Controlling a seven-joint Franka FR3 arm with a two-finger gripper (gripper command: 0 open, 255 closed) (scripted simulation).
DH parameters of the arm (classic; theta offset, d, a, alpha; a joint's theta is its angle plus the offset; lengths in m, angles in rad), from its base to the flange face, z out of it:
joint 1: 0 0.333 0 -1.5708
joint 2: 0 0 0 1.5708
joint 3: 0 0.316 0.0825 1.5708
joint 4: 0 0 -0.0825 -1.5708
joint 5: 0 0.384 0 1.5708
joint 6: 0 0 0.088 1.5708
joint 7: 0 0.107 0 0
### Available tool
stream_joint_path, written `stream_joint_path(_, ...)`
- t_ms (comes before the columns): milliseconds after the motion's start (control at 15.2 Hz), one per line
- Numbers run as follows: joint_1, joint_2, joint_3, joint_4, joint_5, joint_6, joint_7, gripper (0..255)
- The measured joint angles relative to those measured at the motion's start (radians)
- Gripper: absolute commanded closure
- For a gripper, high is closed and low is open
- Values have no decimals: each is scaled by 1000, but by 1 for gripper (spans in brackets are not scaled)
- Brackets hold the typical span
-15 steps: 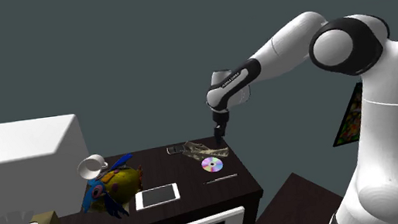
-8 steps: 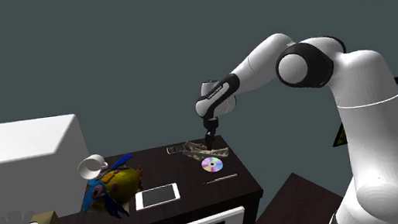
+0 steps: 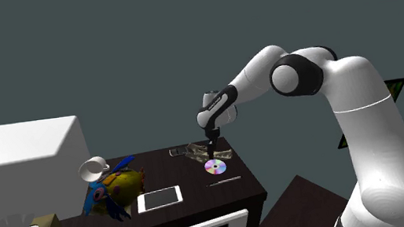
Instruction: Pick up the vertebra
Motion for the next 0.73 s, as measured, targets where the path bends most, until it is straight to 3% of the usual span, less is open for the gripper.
stream_joint_path(66, 0, 5, 1, 2, 1, 3, 0, 255)
stream_joint_path(726, -2, 9, 1, 4, 1, 6, -2, 255)
